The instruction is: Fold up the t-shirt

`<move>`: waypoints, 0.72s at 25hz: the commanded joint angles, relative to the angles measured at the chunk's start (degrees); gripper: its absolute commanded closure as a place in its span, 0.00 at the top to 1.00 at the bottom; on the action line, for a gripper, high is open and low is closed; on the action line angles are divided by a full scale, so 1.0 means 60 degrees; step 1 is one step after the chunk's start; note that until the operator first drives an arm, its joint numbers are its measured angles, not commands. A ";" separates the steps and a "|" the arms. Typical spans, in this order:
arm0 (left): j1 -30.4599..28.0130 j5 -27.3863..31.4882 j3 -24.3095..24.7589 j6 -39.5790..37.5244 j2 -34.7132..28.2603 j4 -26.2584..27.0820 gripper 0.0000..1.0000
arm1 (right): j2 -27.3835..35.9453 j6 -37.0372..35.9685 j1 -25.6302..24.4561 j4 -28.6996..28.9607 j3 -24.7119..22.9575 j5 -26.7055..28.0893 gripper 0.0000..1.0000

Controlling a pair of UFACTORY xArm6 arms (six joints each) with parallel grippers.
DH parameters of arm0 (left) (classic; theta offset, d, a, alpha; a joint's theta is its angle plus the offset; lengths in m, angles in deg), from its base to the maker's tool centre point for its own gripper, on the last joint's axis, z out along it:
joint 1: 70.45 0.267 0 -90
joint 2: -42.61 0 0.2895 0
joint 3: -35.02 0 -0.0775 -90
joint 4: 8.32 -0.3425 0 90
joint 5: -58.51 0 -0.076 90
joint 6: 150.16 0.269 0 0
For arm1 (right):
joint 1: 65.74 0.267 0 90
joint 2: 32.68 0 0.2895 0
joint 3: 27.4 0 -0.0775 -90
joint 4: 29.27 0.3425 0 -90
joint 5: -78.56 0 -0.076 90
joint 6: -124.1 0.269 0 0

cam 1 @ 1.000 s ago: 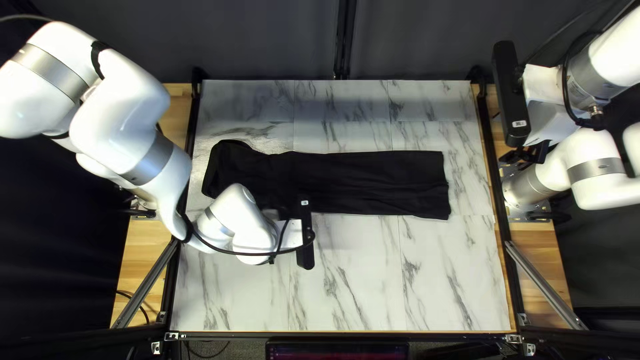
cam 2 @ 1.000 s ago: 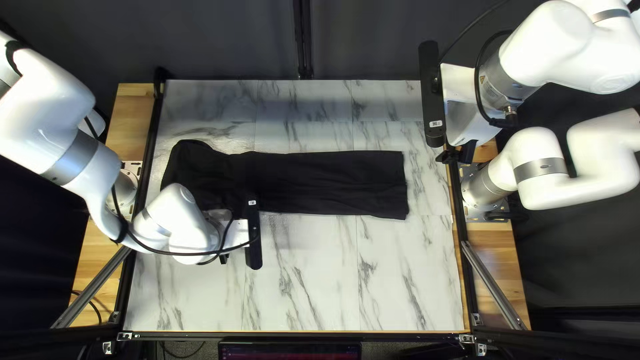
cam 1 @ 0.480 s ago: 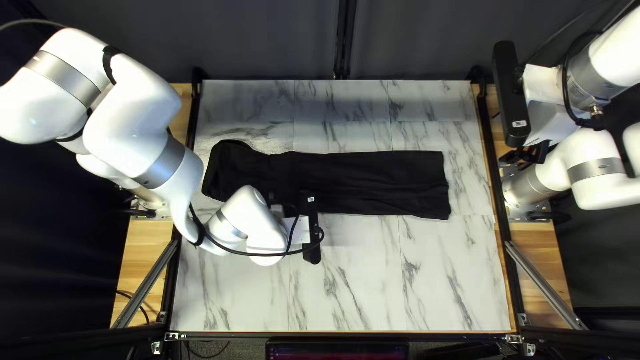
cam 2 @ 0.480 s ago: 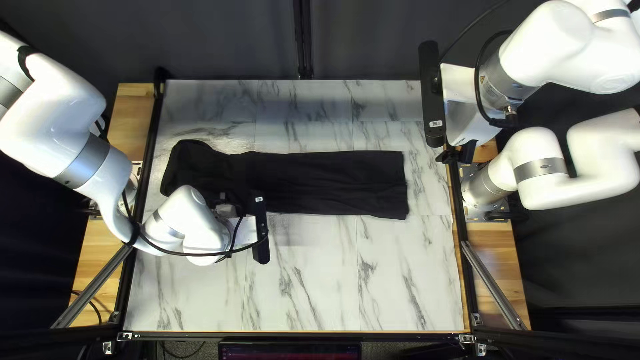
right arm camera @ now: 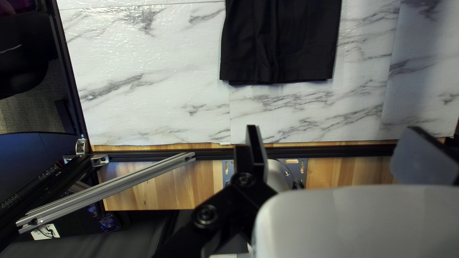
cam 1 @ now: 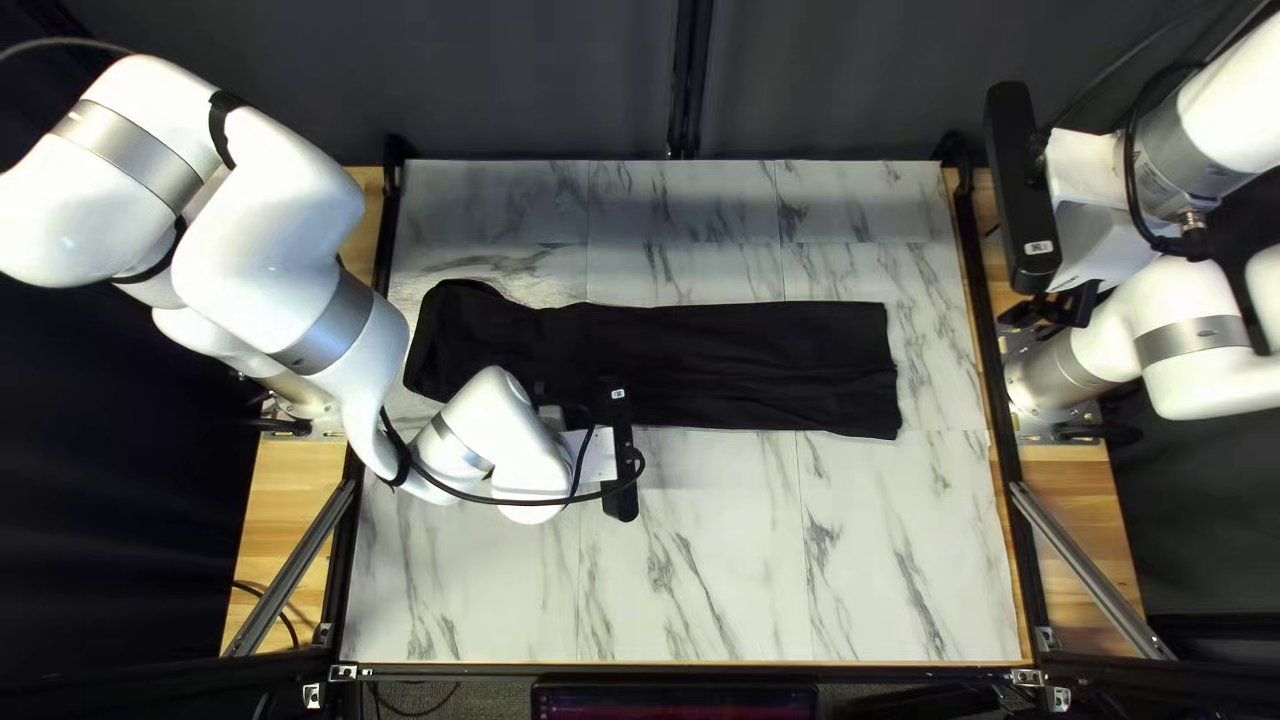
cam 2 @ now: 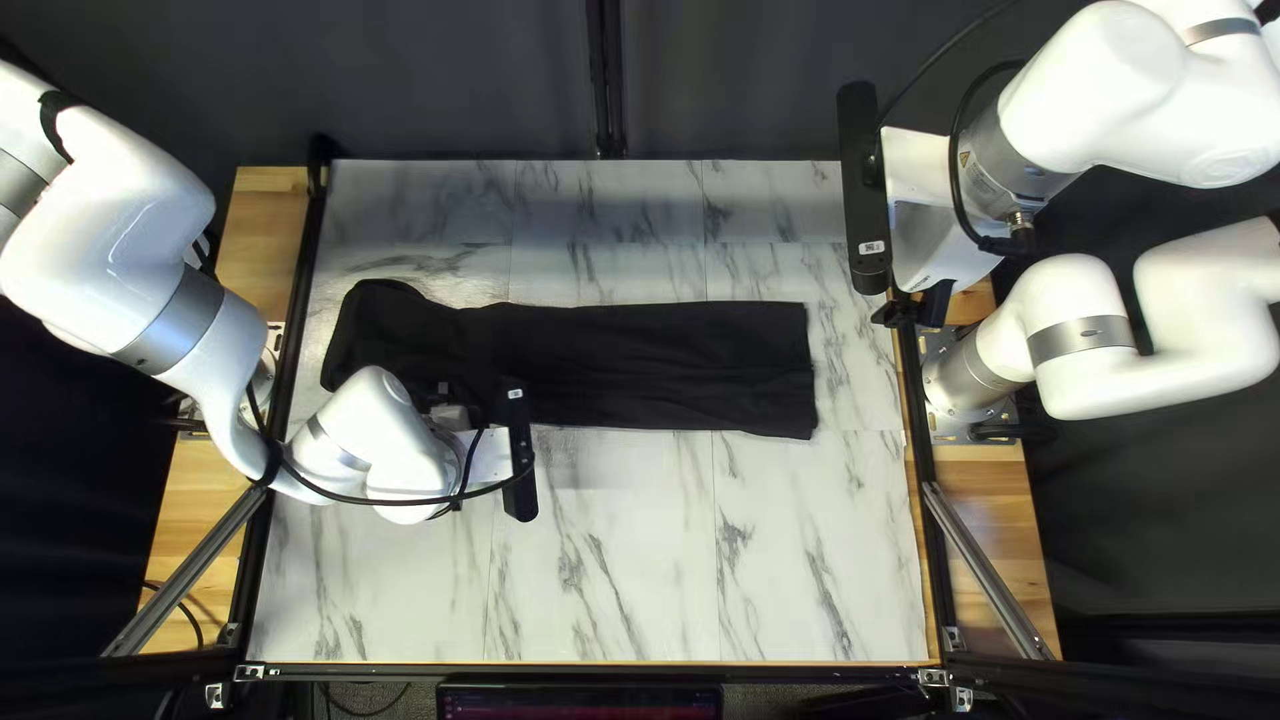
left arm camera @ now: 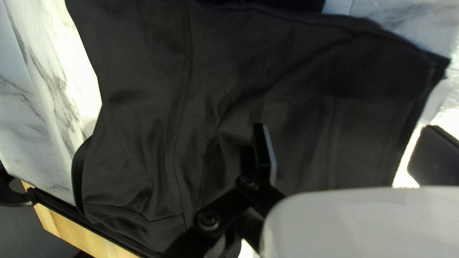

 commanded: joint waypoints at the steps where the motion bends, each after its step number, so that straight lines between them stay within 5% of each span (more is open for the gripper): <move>1: 0.0009 -0.0036 0.0088 -0.0029 -0.0055 0.0061 0.85 | 0.0000 0.0000 0.0000 0.0000 0.0000 0.0000 1.00; 4: 0.0015 -0.0027 0.0119 -0.0043 -0.0082 0.0105 0.79 | 0.0000 0.0000 0.0000 0.0000 0.0000 0.0000 1.00; 8: 0.0028 -0.0015 0.0118 -0.0055 -0.0086 0.0136 0.50 | 0.0000 0.0000 0.0000 0.0000 0.0000 0.0000 1.00; 18: -0.0124 -0.0042 0.0016 -0.0222 0.0050 0.0170 0.44 | 0.0000 0.0000 0.0000 0.0000 0.0000 0.0000 1.00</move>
